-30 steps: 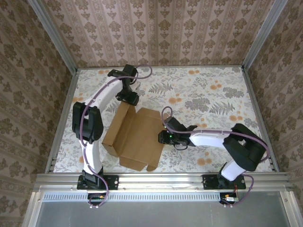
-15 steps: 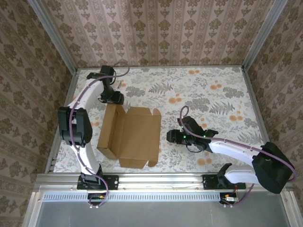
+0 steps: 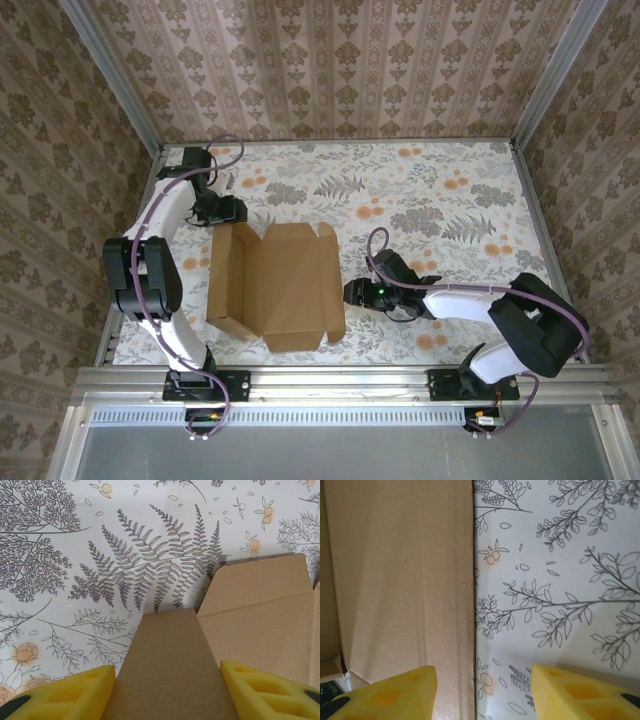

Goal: Fold the paper box

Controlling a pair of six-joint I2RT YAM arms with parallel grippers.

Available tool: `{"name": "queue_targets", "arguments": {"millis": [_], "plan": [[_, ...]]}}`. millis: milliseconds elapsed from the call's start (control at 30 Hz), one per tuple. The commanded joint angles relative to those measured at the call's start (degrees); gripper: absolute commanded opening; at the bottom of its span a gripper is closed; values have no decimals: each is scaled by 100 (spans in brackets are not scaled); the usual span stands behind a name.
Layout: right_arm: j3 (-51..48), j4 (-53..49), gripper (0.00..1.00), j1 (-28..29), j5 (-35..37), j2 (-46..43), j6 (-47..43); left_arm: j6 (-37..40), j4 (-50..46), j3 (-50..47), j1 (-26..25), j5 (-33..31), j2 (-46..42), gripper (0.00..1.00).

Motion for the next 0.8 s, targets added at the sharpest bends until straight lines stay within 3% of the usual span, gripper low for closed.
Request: {"name": "queue_targets", "arguments": {"millis": [0,200,767], "plan": [[116,628,54,33,-302,292,96,18,146,-368,65,137,13,44],[158,1059,54,103,-504,736,182,48,206,-504,92,172,-48,44],[627,602,52,369,-342,977,33,-65,379,-630,49,554,-49,44]]}}
